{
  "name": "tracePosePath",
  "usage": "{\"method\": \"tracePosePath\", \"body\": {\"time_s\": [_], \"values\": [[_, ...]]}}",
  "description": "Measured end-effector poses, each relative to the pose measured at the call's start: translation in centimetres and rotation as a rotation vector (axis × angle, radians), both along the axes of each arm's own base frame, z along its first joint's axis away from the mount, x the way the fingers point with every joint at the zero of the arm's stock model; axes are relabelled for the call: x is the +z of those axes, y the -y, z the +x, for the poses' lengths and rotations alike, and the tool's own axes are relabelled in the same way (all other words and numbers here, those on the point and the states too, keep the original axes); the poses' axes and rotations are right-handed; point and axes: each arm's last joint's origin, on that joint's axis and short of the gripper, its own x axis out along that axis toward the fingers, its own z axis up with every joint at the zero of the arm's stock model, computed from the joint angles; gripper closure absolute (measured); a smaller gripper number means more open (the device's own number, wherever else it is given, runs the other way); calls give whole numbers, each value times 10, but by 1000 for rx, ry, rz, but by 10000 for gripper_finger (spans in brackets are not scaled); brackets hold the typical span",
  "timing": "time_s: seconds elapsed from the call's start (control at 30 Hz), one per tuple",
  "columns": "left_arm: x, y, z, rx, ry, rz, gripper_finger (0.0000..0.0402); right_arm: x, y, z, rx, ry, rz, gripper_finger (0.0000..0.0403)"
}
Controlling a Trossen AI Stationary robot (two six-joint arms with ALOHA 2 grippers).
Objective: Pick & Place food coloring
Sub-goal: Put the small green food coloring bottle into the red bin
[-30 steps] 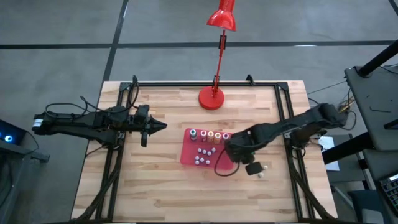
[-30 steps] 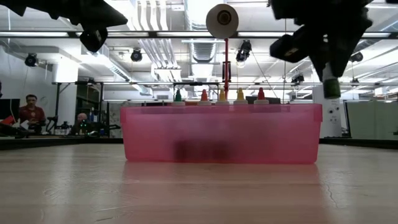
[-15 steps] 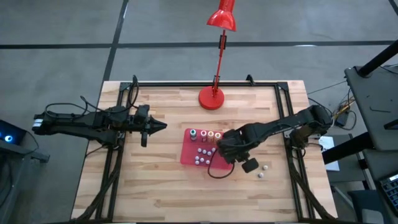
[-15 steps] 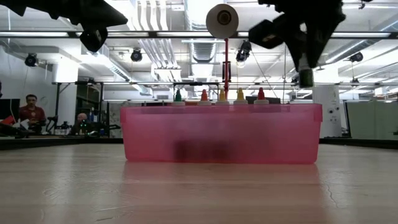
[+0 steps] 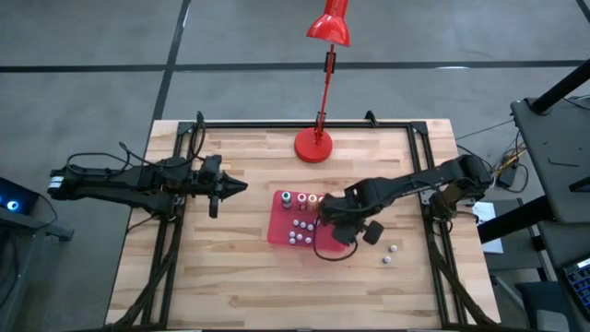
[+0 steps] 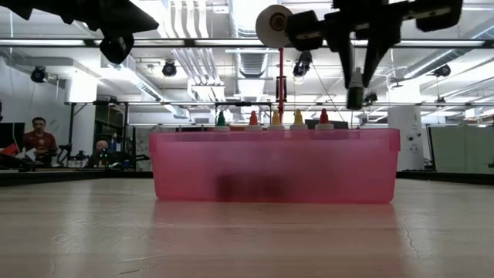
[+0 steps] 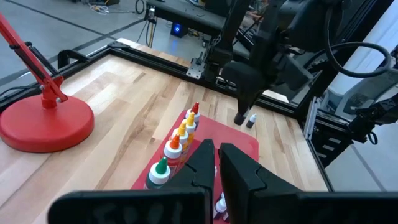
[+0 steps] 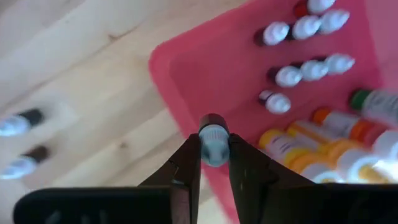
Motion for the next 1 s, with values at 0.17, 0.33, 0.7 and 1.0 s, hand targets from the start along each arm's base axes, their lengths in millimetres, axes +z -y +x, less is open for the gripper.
{"method": "tracePosePath", "body": {"time_s": [0.17, 0.33, 0.7, 1.0], "values": [[0, 0, 0, 0, 5, 0, 402, -1, 8, 7, 84, 58, -11, 349], [0, 0, 0, 0, 5, 0, 402, -4, 18, 16, 70, 103, -11, 349], [0, 0, 0, 0, 3, 0, 402, -36, 19, 31, 181, 29, -37, 349], [0, 0, 0, 1, 2, -1, 402, -55, 17, 40, 323, 9, -23, 349]]}}
